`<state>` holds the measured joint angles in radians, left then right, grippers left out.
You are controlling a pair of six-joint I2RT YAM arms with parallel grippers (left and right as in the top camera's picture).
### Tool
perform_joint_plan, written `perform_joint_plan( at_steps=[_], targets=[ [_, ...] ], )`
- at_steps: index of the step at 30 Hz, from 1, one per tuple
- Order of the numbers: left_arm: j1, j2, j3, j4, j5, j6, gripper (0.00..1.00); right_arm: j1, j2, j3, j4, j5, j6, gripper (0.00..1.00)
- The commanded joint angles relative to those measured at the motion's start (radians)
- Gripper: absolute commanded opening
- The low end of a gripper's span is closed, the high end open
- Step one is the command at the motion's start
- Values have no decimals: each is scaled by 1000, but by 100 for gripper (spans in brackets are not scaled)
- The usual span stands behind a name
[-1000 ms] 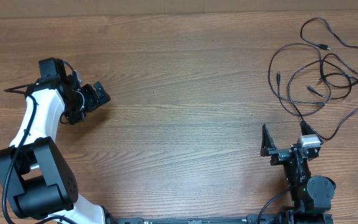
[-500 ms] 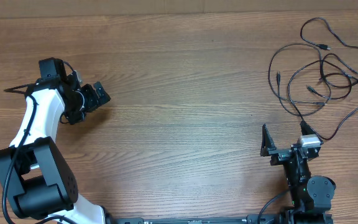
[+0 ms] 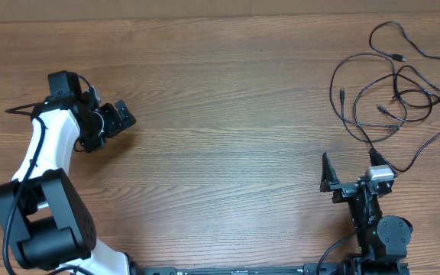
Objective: Untangle cables
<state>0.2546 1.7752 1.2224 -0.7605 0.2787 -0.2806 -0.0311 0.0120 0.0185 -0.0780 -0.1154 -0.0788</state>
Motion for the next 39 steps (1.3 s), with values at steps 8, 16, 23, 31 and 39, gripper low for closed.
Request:
perform_joint_plan(
  at_steps=[8,16,23,31,39],
  targets=[
    [-132,-517,-11,2,0,12,100,-4,-9,-11,4,10,-1,100],
    [-131,-704,-11,-50,-12,16,100,-4,-9,-11,4,10,-1,100],
    [-166,-719,-249,8,-27,16,100,-4,-9,-11,4,10,-1,100],
    [-270,-775,-692,737,-55,16,100,-4,-9,-11,4,10,-1,100],
    [-333,-838,-927,1027,-183,16,99,-4,-9,-11,4,10,-1,100]
  ],
)
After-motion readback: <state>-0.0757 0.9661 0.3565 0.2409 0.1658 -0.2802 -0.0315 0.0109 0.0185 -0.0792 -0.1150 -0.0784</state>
